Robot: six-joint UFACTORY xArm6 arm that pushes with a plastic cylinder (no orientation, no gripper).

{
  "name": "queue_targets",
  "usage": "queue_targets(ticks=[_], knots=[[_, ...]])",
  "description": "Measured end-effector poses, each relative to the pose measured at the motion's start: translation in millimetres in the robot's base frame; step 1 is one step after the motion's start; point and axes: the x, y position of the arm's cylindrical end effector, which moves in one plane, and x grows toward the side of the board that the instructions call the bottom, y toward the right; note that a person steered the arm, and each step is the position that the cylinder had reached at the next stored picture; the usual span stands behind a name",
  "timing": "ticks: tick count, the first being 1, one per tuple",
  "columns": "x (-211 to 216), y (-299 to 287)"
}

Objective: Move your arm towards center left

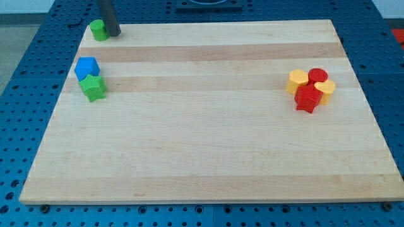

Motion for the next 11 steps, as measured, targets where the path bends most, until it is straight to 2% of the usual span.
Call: queue_targets(ticks=[2, 4, 5, 7, 8, 9, 11], knots=[[74.4, 61.9], [78.2, 75.9], [129.0, 92.5], [167.0, 101.9], [217.0, 129.5], [266.2, 111.4], [278.4, -16.4]])
